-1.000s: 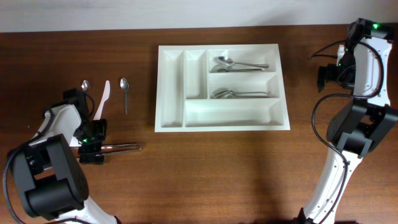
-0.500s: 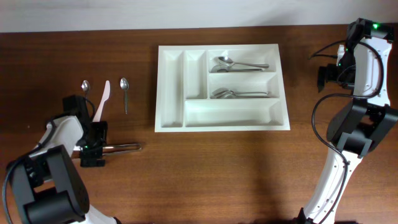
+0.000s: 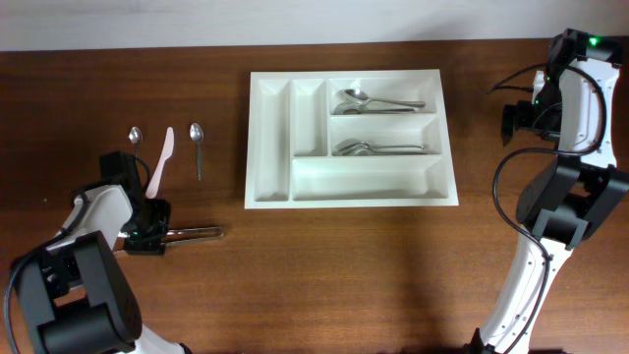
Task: Pack container
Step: 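Lower the left gripper and grasp the tongs by their middle, then lift the tongs and carry them over the tray's bottom compartment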
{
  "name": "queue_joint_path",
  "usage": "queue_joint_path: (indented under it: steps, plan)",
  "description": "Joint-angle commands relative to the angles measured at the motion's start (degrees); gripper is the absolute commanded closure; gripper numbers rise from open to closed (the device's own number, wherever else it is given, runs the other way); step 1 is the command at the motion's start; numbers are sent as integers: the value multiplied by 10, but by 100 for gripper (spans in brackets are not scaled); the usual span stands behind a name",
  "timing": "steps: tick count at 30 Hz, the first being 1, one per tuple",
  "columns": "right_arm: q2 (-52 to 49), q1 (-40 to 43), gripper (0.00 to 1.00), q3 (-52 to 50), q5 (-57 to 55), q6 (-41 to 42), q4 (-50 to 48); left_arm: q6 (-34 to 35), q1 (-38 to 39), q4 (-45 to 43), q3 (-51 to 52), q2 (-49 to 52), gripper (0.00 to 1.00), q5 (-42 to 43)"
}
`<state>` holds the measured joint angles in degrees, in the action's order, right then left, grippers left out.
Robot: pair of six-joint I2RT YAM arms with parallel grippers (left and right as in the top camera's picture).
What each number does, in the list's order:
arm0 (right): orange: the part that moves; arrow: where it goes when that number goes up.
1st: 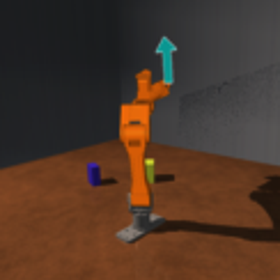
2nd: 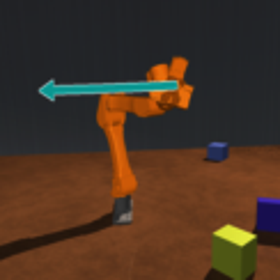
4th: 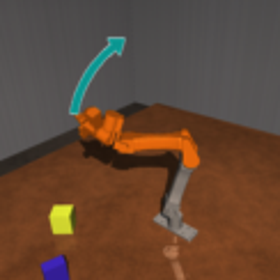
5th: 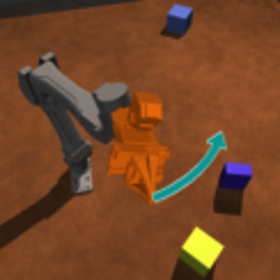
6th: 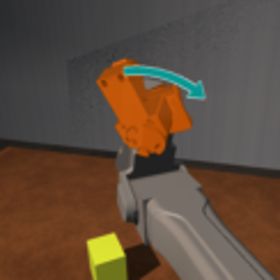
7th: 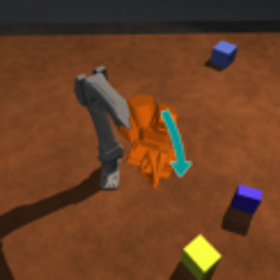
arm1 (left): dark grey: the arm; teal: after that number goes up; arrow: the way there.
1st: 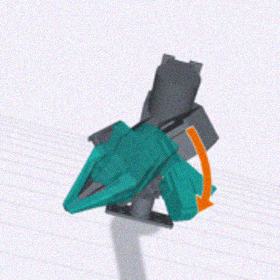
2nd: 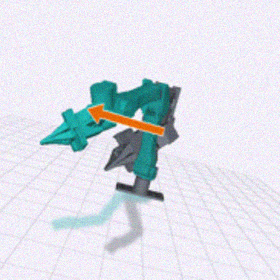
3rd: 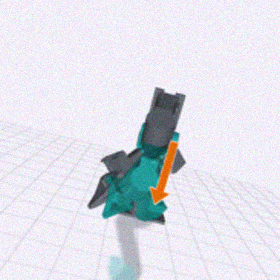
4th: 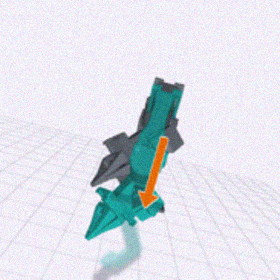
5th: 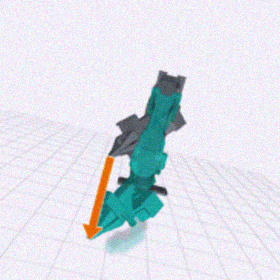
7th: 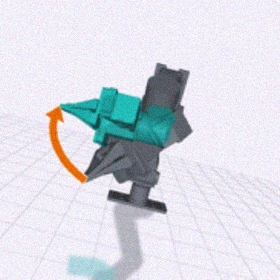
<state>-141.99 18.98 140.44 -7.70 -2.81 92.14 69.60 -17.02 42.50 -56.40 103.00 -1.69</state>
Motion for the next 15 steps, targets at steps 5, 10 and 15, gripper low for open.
queue_joint_path:
  steps: [5, 10, 15]
  plan:
    - [25, 2, 1, 1, -5, 0, 0, -7, 0, -31, 48, 70, 81, 28]
    - [25, 2, 1, 1, -5, 0, 0, -8, 0, -30, 38, 70, 96, 53]
    - [25, 2, 1, 1, -5, 0, 0, -47, 0, -24, -8, 69, 98, 103]
